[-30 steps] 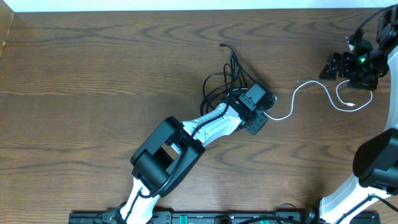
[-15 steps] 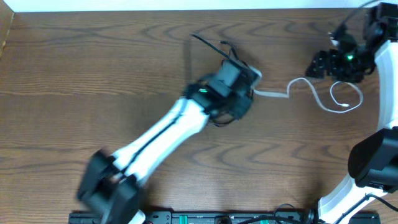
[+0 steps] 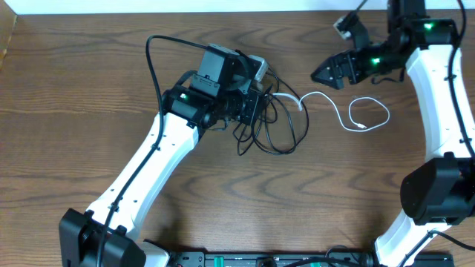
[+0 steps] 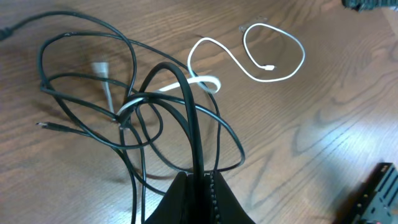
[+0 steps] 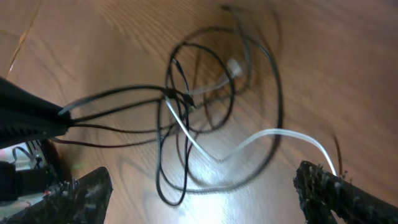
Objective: Untangle cables
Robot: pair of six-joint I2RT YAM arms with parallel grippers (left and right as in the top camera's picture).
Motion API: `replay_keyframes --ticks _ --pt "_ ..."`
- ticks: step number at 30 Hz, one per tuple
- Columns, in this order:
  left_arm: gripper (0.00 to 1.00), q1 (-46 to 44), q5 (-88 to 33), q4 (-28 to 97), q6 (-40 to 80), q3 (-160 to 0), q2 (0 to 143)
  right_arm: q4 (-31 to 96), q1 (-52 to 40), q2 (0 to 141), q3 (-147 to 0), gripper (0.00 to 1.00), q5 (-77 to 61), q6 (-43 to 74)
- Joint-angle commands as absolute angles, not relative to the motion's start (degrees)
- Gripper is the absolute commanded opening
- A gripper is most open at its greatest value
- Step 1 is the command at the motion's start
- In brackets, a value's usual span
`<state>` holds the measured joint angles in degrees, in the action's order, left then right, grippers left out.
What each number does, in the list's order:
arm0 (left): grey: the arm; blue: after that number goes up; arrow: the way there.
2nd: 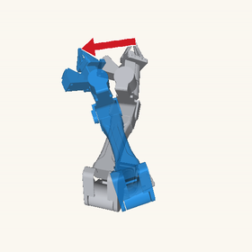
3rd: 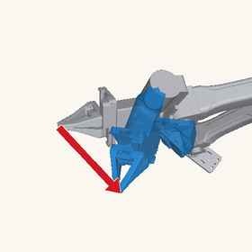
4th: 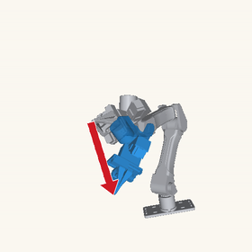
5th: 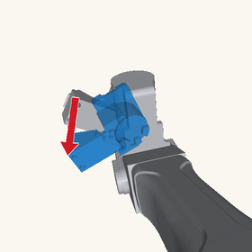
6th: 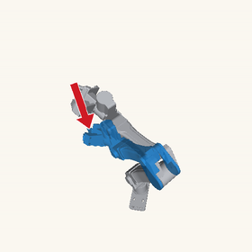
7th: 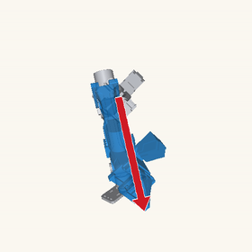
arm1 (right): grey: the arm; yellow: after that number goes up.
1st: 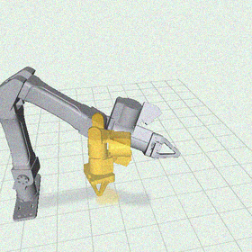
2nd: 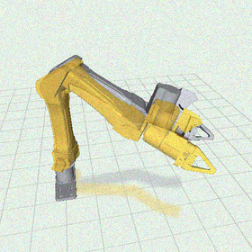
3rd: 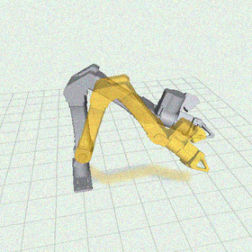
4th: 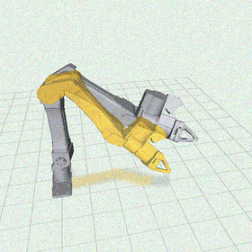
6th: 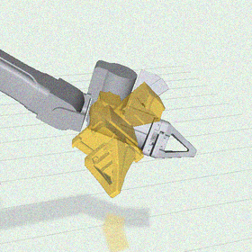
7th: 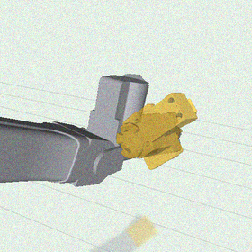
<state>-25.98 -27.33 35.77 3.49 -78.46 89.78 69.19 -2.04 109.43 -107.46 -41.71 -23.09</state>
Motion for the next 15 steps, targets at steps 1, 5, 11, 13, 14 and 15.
replay_keyframes --ticks 1,5,11,13,14,15 --pt "0.07 -25.6 -30.4 35.8 4.8 -79.0 89.8 68.1 -5.0 108.5 -107.4 0.92 -42.2 -25.6" --pt "0.08 -25.6 -30.5 35.8 4.8 -79.0 89.8 68.1 -8.3 110.4 -107.3 0.93 -37.2 -25.6" --pt "0.08 -25.5 -30.4 35.8 4.8 -79.0 89.8 68.8 -10.0 114.5 -107.1 0.89 -29.8 -25.7" --pt "0.07 -25.3 -30.4 35.8 4.8 -79.0 89.8 68.9 -9.5 115.6 -107.1 0.89 -28.8 -25.9" --pt "0.08 -25.0 -30.4 35.9 4.8 -79.0 89.8 69.0 -9.0 116.2 -107.1 0.88 -28.8 -26.5" --pt "0.07 -24.8 -30.4 35.9 4.8 -79.0 89.8 69.0 -8.6 116.5 -107.1 0.89 -29.0 -26.9"
